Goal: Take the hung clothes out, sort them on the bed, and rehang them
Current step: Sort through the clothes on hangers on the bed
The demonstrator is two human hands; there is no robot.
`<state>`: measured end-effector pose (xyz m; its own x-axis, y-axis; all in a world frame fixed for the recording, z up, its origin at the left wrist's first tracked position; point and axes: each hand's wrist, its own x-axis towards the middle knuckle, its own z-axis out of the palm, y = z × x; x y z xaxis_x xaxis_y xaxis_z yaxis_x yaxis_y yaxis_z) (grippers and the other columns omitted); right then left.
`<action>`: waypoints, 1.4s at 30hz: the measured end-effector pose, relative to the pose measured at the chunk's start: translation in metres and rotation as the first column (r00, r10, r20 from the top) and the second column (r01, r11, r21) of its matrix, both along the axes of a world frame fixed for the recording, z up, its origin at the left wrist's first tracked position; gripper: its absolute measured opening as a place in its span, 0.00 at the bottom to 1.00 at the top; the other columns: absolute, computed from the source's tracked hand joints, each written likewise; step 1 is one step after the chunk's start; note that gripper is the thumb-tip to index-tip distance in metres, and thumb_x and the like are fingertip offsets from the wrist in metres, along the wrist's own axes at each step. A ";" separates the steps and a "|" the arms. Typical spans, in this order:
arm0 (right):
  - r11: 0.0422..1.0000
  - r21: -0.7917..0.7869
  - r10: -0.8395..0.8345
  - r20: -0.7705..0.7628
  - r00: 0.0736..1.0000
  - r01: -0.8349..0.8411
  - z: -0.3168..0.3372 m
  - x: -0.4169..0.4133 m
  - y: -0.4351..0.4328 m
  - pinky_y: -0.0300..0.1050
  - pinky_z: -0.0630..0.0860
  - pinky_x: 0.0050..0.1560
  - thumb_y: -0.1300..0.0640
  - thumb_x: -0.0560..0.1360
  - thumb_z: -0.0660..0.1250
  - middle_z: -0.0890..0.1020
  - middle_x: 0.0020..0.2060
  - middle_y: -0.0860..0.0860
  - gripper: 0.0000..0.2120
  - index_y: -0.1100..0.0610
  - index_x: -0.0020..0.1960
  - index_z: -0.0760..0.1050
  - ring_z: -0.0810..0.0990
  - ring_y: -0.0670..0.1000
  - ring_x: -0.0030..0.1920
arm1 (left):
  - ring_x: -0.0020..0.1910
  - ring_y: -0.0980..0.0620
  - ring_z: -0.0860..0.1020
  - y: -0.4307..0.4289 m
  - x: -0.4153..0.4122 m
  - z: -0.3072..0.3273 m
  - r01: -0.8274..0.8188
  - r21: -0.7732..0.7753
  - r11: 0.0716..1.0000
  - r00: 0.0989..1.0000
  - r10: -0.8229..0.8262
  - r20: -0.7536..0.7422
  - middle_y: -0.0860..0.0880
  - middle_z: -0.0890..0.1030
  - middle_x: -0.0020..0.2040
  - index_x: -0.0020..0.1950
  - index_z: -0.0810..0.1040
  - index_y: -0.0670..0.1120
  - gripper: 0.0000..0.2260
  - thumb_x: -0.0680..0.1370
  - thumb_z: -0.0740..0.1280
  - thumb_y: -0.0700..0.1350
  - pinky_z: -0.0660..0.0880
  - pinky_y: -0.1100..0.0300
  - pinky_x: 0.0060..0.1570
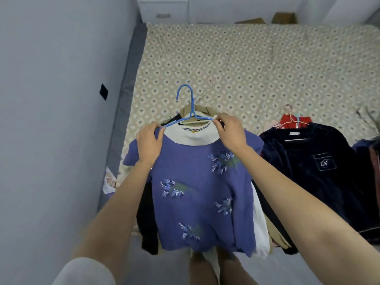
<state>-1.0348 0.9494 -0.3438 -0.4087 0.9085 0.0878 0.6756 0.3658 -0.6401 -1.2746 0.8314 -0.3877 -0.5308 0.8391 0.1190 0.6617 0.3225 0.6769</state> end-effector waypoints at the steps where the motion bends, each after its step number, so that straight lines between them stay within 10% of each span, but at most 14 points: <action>1: 1.000 -0.015 0.005 0.014 1.000 -0.004 -0.016 -0.005 0.010 0.47 0.65 0.39 0.56 0.80 0.64 0.71 0.34 0.40 0.09 0.61 0.51 0.78 0.74 0.58 0.42 | 0.44 0.44 0.77 0.008 -0.005 -0.015 -0.004 -0.010 1.000 1.000 0.004 0.009 0.47 0.80 0.44 0.47 0.78 0.43 0.08 0.81 0.66 0.47 0.73 0.47 0.47; 8: 1.000 -0.022 0.013 0.097 0.995 -0.011 -0.127 -0.033 0.078 0.52 0.70 0.42 0.56 0.80 0.62 0.76 0.37 0.54 0.10 0.59 0.44 0.78 0.73 0.59 0.45 | 0.46 0.46 0.77 0.069 -0.027 -0.112 -0.030 -0.022 0.999 0.999 0.031 0.017 0.48 0.81 0.45 0.48 0.78 0.43 0.07 0.81 0.65 0.46 0.72 0.48 0.48; 18: 0.997 -0.071 0.034 0.327 0.944 -0.011 -0.201 -0.028 0.099 0.52 0.66 0.56 0.57 0.80 0.61 0.77 0.57 0.58 0.16 0.57 0.67 0.75 0.71 0.62 0.59 | 0.53 0.44 0.78 0.097 -0.015 -0.203 -0.028 -0.110 0.994 0.999 0.026 -0.023 0.47 0.82 0.53 0.56 0.80 0.45 0.11 0.81 0.61 0.47 0.73 0.43 0.56; 24: 0.996 -0.091 0.060 0.430 0.901 -0.024 -0.175 -0.001 0.070 0.56 0.57 0.72 0.53 0.79 0.64 0.65 0.74 0.58 0.27 0.55 0.76 0.63 0.60 0.62 0.74 | 0.74 0.45 0.65 0.071 -0.002 -0.179 0.066 -0.234 0.970 0.986 -0.098 -0.132 0.45 0.68 0.75 0.72 0.72 0.47 0.18 0.83 0.59 0.49 0.55 0.40 0.74; 42: 0.996 -0.091 0.020 0.440 0.898 0.023 -0.047 0.148 -0.055 0.57 0.45 0.77 0.46 0.81 0.61 0.53 0.79 0.58 0.33 0.50 0.80 0.50 0.49 0.60 0.78 | 0.80 0.46 0.50 -0.043 0.147 -0.033 0.094 -0.329 0.940 0.963 -0.170 -0.211 0.46 0.55 0.81 0.79 0.62 0.51 0.25 0.83 0.60 0.54 0.40 0.42 0.75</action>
<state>-0.8871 0.8946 -0.3907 -0.3850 0.9044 -0.1839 0.8963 0.3189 -0.3082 -1.1280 0.7882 -0.4211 -0.4019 0.9141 -0.0542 0.8393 0.3914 0.3772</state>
